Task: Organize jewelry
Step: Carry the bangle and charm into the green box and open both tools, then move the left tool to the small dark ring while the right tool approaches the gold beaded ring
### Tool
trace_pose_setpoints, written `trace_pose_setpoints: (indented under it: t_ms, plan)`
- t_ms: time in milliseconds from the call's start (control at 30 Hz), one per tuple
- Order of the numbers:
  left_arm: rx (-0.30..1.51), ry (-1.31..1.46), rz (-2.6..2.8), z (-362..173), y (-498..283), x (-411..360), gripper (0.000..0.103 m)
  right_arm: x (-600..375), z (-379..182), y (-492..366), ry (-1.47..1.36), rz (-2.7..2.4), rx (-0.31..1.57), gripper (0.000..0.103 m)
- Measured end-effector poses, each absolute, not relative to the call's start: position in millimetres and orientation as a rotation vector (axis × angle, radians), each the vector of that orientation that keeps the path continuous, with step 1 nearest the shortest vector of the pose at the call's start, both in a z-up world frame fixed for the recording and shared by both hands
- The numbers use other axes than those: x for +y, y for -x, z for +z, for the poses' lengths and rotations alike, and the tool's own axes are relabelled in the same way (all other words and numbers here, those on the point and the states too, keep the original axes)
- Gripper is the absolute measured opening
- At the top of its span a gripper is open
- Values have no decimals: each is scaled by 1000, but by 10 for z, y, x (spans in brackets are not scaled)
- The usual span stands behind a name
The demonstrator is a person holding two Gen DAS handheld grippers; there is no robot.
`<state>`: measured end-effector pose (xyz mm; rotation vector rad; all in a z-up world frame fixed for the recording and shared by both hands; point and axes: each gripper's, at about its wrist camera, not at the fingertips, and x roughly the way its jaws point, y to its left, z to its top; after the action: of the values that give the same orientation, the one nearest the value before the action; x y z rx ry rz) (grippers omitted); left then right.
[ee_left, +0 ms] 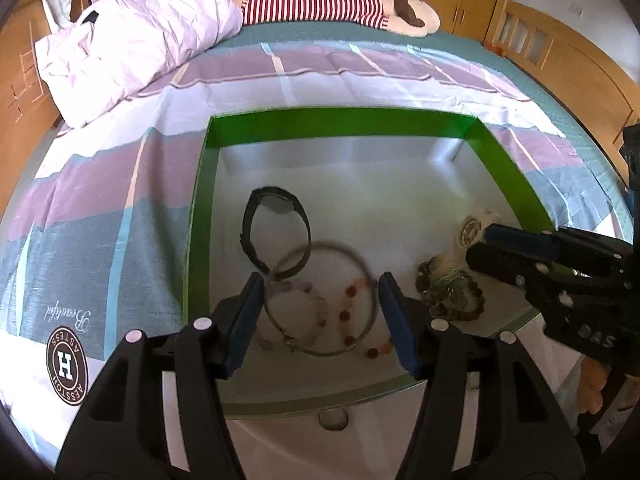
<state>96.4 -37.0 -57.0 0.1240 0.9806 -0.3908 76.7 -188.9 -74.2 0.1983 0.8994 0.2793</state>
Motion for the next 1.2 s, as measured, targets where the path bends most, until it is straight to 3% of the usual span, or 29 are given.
trace_pose_setpoints:
  t_ms: [67, 333, 667, 1200]
  plan:
    - [972, -116, -396, -523, -946, -349, 63, -1948, -662, -711, -224, 276, 867, 54]
    - [969, -88, -424, -300, -534, -71, 71, -2161, -429, -207, -276, 338, 879, 54]
    - [1076, -236, -481, -745, -36, -285, 71, -1683, -1101, 58, 52, 303, 1097, 53]
    - [1204, -280, -388, -1132, -258, -261, 76, -1630, -1314, -66, 83, 264, 1164, 53]
